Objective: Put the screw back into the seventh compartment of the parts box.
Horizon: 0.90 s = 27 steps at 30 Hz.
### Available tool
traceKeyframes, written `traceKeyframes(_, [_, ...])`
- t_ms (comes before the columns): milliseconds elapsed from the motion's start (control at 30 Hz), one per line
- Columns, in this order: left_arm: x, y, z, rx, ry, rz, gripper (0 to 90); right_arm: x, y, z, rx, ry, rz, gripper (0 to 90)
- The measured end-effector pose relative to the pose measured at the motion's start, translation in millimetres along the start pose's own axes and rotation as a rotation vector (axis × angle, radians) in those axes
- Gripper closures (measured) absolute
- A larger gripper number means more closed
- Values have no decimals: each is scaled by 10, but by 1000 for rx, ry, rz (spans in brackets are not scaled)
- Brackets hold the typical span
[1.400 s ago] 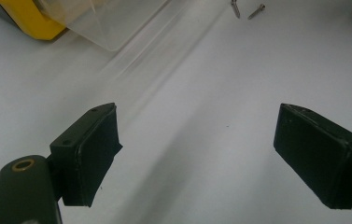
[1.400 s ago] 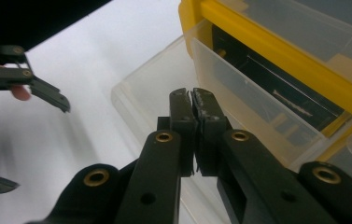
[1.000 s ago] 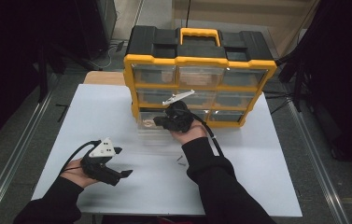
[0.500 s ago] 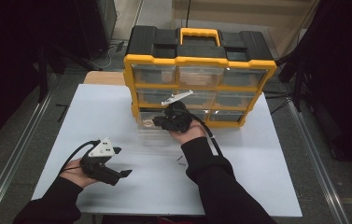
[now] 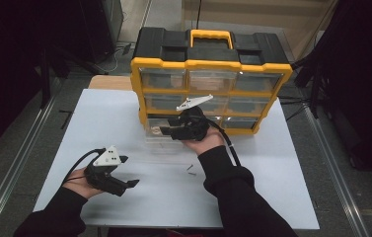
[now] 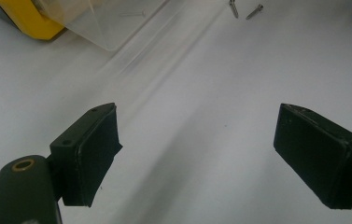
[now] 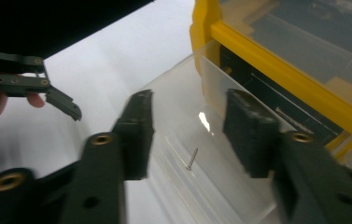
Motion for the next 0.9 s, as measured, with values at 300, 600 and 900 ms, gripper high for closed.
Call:
traceKeyframes(300, [-3, -2, -1, -2, 1, 1, 140, -70, -3, 125, 28, 47, 31, 321])
traceKeyframes(600, [-25, -12, 19, 8, 7, 11, 140, -125, -130, 249, 39, 81, 66, 290])
traceKeyframes(900, [-7, -10, -7, 1, -1, 3, 140, -103, -320, 269, 30, 92, 73, 282])
Point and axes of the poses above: each handheld gripper's, and its own axes: z roughly backward along the jaws, y roughly out of its top, x roughly to its right, the point moved 7 cm from there along -z, roughly forward along the jaws, and after that the axes turned 10 degrees about -y, right-handed, at the moved point
